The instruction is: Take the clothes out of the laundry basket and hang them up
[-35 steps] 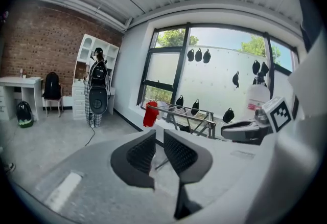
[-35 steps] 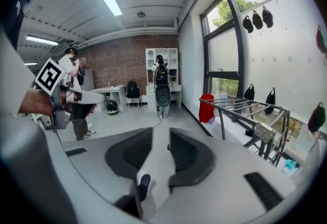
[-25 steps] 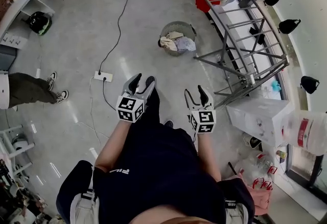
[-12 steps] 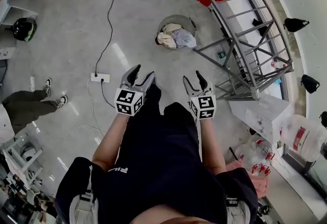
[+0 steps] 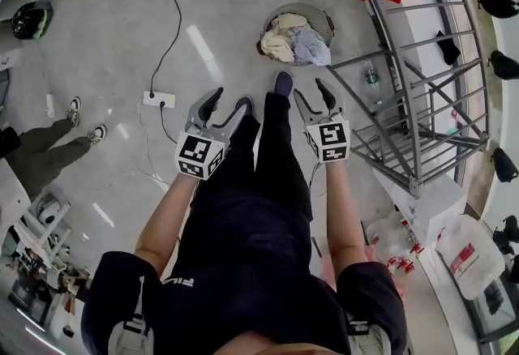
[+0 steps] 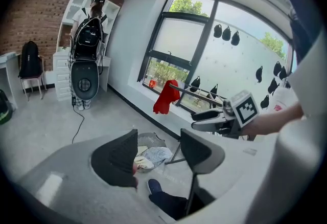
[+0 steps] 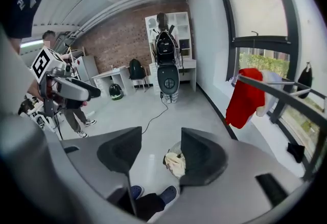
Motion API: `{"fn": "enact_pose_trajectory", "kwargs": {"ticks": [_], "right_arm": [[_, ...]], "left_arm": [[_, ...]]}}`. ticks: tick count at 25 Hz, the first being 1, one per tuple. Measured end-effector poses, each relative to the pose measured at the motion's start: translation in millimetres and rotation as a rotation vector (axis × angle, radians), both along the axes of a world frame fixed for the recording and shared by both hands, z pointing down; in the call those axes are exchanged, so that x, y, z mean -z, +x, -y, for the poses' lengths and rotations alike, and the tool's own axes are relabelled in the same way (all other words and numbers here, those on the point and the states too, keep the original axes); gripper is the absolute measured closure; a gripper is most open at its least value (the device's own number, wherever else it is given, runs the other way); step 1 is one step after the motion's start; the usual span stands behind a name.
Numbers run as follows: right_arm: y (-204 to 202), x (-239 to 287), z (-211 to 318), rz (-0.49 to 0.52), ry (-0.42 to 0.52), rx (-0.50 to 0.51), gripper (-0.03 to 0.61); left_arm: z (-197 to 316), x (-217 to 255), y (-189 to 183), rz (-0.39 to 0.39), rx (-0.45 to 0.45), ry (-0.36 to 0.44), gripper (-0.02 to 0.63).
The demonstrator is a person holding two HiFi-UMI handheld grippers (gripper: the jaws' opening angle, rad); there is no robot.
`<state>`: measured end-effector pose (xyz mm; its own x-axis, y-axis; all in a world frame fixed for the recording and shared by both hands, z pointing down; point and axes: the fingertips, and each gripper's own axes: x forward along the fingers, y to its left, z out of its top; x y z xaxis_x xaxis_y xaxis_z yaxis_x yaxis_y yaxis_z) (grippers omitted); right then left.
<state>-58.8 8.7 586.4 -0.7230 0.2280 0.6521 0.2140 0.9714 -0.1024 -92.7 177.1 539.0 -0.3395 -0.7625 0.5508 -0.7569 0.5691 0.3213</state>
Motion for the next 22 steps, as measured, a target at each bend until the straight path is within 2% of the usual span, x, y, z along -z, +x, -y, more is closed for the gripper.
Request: {"fn": "enact_pose_trajectory", "kwargs": {"ticks": [5,9,15,20,22], "right_arm": [[-70.2,-98.2,26.7,-0.041,-0.041,0.083,0.336],[-109.2,-176.3,32.8,-0.079,-0.060,0.142,0.337],[-131.6,-300.8,36.3,-0.187,-0.049,0.226,0.344],[-140.8,-383.9,37.1,-0.260,-0.050,0.267,0.354],[-144.9,-411.4,38.2,-0.281,-0.057,0.274,0.360]], "left_arm": [[33.9,-59.3,-40.5,0.013,0.067,-0.021,0.362],[53.4,-114.2,-51.4,-0.049,0.124,-0.027,0.362],[73.7,-184.2,-46.7,-0.120,0.172,-0.053,0.362],[72.3,-223.9,-44.8,-0.197,0.295,-0.053,0.362],[73.5,-239.1,-41.8,-0.217,0.312,-0.052,0.362]]}}
